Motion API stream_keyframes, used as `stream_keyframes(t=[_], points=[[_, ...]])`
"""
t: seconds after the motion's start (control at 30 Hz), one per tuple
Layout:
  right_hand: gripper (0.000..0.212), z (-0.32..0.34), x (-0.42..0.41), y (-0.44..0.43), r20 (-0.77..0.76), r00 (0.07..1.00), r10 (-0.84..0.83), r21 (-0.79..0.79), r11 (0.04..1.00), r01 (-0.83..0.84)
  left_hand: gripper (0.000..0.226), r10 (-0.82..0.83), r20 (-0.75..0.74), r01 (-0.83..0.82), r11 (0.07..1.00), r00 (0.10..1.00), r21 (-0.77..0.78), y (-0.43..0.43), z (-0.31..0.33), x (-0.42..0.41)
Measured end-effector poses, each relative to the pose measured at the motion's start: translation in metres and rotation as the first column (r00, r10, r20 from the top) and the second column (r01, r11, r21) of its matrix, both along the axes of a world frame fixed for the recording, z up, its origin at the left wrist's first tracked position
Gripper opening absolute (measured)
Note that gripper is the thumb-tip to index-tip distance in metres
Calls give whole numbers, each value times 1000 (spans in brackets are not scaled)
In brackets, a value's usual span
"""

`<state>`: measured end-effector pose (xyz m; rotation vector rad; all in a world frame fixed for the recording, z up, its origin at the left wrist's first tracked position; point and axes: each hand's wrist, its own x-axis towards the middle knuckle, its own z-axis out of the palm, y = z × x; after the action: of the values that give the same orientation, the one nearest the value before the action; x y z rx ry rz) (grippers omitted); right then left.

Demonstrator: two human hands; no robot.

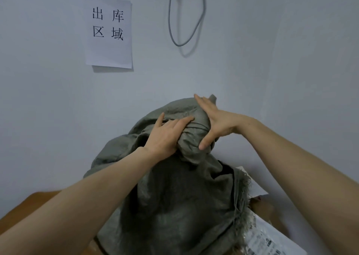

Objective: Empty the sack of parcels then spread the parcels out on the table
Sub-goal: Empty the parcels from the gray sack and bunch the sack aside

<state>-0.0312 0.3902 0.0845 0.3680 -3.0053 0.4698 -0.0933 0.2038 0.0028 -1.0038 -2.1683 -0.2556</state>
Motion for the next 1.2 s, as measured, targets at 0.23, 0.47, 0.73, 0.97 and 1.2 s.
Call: stream_keyframes(t=[0.23,0.47,0.73,0.97,1.2], points=[[144,-57,-9,-21,-25,999,-20,-351,936,10,79,-148,-209,157,987,967,28,-14,-3,-1],[65,-70,-11,-37,-272,946,-175,-517,856,10,101,-170,-60,175,981,984,81,-15,0,0],[52,-43,-20,-4,-534,816,-221,-587,791,-171,157,-61,515,-65,973,855,222,-54,25,-21],[52,-37,-22,-17,-577,729,-369,-747,600,-287,156,-668,607,-69,646,430,760,-38,40,-14],[53,-54,-19,-43,-423,841,-337,-899,268,-345,153,-672,510,-112,542,536,833,6,32,-5]])
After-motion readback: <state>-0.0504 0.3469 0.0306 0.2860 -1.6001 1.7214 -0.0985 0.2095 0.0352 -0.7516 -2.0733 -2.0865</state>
